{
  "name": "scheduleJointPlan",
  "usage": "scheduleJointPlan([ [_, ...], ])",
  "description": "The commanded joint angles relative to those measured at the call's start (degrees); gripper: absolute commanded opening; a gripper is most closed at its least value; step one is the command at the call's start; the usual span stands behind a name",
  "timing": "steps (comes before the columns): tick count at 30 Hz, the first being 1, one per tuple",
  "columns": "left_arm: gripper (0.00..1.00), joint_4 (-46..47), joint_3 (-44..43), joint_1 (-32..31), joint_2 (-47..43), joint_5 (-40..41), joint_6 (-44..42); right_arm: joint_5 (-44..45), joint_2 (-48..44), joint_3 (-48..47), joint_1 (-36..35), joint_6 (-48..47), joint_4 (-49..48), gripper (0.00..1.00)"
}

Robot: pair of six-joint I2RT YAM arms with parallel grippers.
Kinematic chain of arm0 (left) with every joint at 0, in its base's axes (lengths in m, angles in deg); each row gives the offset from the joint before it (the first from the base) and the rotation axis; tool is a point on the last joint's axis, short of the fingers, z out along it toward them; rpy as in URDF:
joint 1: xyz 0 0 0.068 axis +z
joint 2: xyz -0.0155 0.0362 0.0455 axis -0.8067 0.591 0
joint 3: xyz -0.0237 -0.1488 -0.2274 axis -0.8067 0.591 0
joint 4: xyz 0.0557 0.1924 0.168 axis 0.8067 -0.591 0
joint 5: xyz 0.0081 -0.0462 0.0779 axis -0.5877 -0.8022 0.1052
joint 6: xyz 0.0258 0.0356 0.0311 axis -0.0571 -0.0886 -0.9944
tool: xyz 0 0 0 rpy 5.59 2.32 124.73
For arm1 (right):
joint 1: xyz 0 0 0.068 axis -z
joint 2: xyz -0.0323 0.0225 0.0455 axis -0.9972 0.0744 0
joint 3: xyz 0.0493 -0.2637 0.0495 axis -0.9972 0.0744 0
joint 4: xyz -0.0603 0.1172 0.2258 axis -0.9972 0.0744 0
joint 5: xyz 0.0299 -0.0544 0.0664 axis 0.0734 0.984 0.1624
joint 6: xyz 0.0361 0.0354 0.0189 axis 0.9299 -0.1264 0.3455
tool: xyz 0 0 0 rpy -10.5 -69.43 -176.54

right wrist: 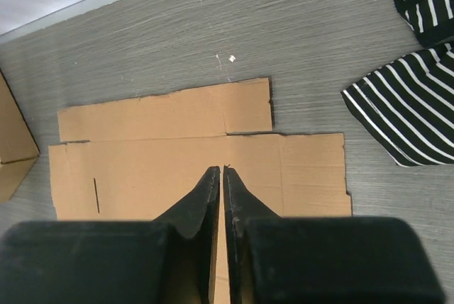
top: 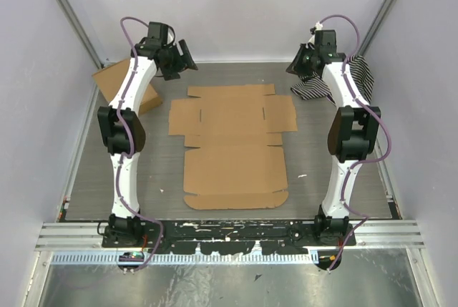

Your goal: Fold the paper box

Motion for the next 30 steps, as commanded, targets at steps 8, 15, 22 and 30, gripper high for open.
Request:
scheduleJointPlan([
  [8,0.83,0.41,1.80,0.25,3.38,0.43,1.28,-6.74,-2.05,3.56,-0.85,-3.81,1.20,0.33],
  [15,0.81,-1.26,-1.56,0.24,7.18,2.61,0.50,-3.73,-3.83,5.77,-2.85,-5.88,6.55,0.46],
  [22,0.81,-1.69,-4.70,0.30,11.06,4.67,0.39,-2.74,-8.14,11.25,-3.76,-6.47,6.18,0.46],
  [30,0.79,3.69,-4.22,0.24,13.97,6.99,1.55,-4.41,-11.04,15.41,-4.80,-5.90,6.13,0.45],
])
